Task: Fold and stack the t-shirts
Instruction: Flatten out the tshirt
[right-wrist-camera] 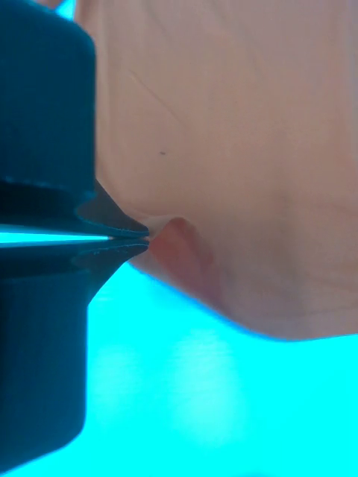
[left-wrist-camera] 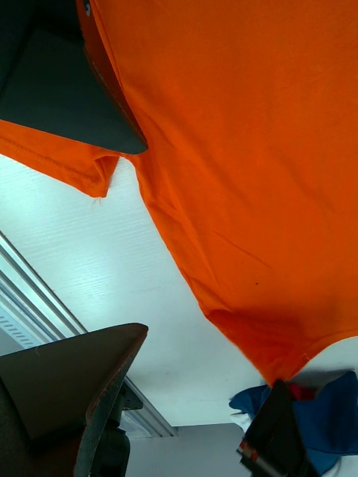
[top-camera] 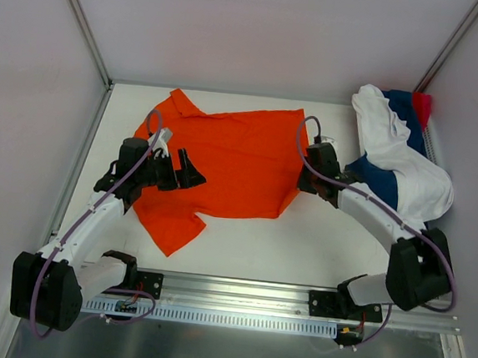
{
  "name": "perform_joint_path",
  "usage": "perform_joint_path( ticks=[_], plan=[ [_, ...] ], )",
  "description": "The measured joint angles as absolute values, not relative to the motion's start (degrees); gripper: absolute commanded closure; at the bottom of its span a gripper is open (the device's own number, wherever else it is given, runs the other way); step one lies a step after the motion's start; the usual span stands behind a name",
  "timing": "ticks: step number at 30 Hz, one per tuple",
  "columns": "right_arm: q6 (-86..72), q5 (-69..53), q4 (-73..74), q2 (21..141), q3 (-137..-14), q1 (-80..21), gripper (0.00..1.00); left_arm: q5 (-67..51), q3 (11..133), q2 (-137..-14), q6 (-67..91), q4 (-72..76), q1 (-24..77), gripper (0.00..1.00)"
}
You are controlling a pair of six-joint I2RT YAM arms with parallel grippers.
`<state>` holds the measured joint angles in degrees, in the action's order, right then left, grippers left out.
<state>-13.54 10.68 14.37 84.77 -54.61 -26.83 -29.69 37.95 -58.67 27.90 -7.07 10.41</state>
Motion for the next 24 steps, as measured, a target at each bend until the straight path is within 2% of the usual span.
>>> perform_joint_path(
  ticks=[6,14,16,17,18,24],
  plan=[
    [-15.5,13.1,19.0,71.6,-48.1,-28.4,0.99,-29.7,37.9,-58.7,27.9,-6.7,10.4,0.01],
    [-19.0,16.5,23.7,66.0,-40.2,-31.3,0.99,-29.7,37.6,-57.9,27.9,-6.5,10.4,0.01],
    [-20.2,17.6,24.4,65.6,-39.3,-31.4,0.56,-29.7,37.5,-57.5,27.9,-6.6,10.4,0.01],
    [-20.2,18.2,24.6,65.5,-39.1,-31.4,0.07,-29.7,37.5,-57.4,27.9,-6.5,10.4,0.01],
    [-20.7,18.8,24.8,65.5,-38.8,-31.4,0.01,-29.7,37.5,-57.2,27.9,-6.5,10.4,0.01],
    [-22.4,22.5,27.7,63.8,-37.8,-31.4,0.0,-29.7,36.9,-56.9,27.9,-6.5,10.4,0.01]
  ],
)
